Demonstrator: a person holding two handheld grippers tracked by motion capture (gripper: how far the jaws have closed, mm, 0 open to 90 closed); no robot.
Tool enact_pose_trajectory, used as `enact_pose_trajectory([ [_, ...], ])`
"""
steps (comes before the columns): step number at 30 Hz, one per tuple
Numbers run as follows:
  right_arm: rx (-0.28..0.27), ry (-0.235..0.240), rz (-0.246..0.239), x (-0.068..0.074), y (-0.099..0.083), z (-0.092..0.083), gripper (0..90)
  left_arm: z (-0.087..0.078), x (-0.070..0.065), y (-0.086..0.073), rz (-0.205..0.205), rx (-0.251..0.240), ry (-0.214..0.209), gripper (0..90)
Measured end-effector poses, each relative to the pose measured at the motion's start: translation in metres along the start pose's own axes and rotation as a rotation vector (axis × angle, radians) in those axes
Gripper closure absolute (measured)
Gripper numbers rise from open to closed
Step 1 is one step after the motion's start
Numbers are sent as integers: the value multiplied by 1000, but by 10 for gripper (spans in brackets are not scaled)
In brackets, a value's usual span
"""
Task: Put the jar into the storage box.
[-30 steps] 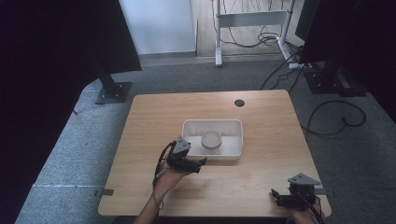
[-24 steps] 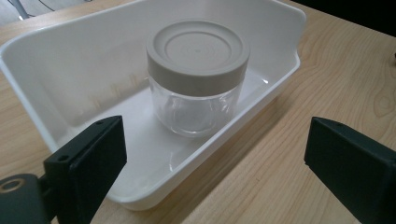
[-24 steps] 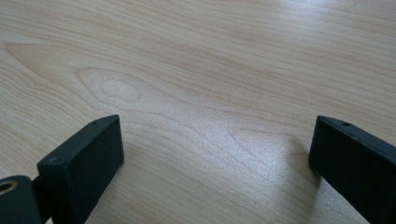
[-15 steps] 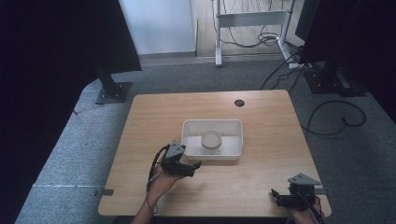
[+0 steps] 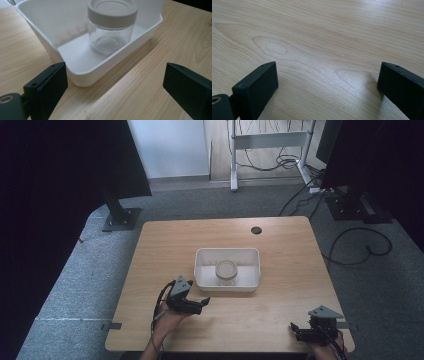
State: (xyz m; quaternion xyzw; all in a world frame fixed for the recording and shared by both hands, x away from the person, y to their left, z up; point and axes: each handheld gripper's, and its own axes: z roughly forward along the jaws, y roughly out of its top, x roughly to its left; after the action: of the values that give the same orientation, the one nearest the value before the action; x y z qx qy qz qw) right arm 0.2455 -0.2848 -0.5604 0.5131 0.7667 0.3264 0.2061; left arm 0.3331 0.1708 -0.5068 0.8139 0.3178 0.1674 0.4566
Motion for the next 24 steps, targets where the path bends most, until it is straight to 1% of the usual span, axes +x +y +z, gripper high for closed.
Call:
enact_pose_trajectory([
  [4, 0, 0, -1, 0, 0, 0, 28, -1, 2, -9, -7, 5, 2, 55],
  [8, 0, 0, 0, 0, 0, 0, 28, 0, 2, -18, -5, 19, 4, 55],
  [17, 0, 0, 0, 0, 0, 0, 28, 2, 2, -32, 23, 55, 1, 55],
  [20, 0, 0, 0, 0, 0, 0, 28, 4, 2, -36, 20, 77, -9, 55],
  [24, 0, 0, 0, 0, 0, 0, 28, 9, 1, -41, 31, 126, -22, 57],
])
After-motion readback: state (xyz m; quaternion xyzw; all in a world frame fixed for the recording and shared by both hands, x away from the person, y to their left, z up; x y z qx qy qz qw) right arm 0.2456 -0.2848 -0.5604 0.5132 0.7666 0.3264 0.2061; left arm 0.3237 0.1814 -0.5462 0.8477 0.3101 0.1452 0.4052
